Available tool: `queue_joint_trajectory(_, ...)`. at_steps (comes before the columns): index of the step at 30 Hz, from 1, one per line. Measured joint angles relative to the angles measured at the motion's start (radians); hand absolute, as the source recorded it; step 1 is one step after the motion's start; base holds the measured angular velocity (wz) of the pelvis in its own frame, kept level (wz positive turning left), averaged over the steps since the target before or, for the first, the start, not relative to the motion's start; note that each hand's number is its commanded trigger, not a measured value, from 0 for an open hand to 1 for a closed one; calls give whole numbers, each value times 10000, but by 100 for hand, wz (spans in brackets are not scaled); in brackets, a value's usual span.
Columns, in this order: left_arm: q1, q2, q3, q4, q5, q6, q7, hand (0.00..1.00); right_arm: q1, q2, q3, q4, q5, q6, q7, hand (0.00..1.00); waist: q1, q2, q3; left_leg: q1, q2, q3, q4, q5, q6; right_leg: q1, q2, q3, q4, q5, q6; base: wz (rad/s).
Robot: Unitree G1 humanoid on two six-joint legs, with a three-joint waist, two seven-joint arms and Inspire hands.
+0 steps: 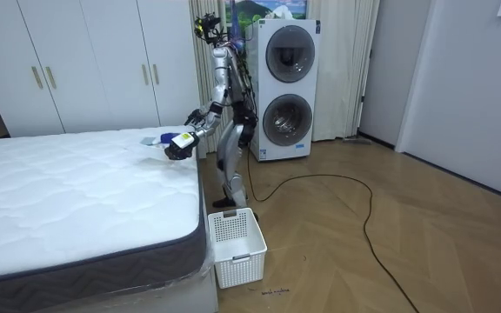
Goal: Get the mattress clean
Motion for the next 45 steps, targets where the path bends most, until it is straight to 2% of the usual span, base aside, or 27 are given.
queue_joint_trajectory(3,105,3,-74,-37,-292,-115,-65,100,-372,0,1,-138,-773,-92,-370,0,-22,-1,1,46,-22,68,-18,-11,13,-38,-5,86,76,-58,18,-6)
queue_joint_trajectory(5,246,2,-258,-185,-649,-148,-206,100,-397,0,21,-395,-1329,-383,-604,0,-17,-9,7,49,-23,63,-17,-19,13,-41,-7,80,83,-79,17,0)
queue_joint_trajectory(11,355,5,-342,-278,-1446,-332,-993,100,-412,-2,437,-744,-1733,-694,-778,0,130,-59,28,34,-16,60,6,-54,20,-22,-8,80,85,-87,24,0)
queue_joint_trajectory(17,341,29,-423,-423,-2179,-400,-1723,100,-424,9,1122,-727,-1607,-700,-511,0,361,-81,43,3,2,58,7,-58,27,-23,-15,40,40,-87,27,0)
queue_joint_trajectory(20,327,75,-442,-424,-2624,-538,-2045,100,-438,20,1246,-664,-1609,-713,-424,0,416,-74,46,-94,69,52,102,-61,31,-19,-20,-78,10,-81,21,7)
queue_joint_trajectory(24,307,110,-588,-425,-2948,-540,-2392,100,-445,18,1290,-516,-1604,-722,-329,0,506,-51,60,-145,88,44,142,-78,58,-22,-90,-231,2,-85,27,11)
queue_joint_trajectory(29,301,221,-648,-833,-3150,-539,-3121,100,-649,6,1311,-77,-1248,-726,174,0,735,170,202,-344,108,43,368,-188,153,-119,-155,-335,60,-129,97,4)
queue_joint_trajectory(34,277,232,-652,-1003,-3186,-540,-3786,100,-684,6,1478,451,-812,-724,730,0,857,175,202,-552,53,49,526,-213,183,-307,-329,-451,321,-249,107,7)
queue_joint_trajectory(36,270,221,-660,-1005,-3350,-538,-4028,100,-717,5,1534,664,-490,-716,872,0,852,176,202,-560,55,49,551,-226,200,-308,-345,-461,374,-307,130,9)
queue_joint_trajectory(45,311,221,-859,-1106,-3534,-507,-4577,100,-1098,-123,1720,1689,340,-572,1634,0,1234,213,203,-568,42,36,540,-228,200,-309,-344,-448,396,-340,145,0)
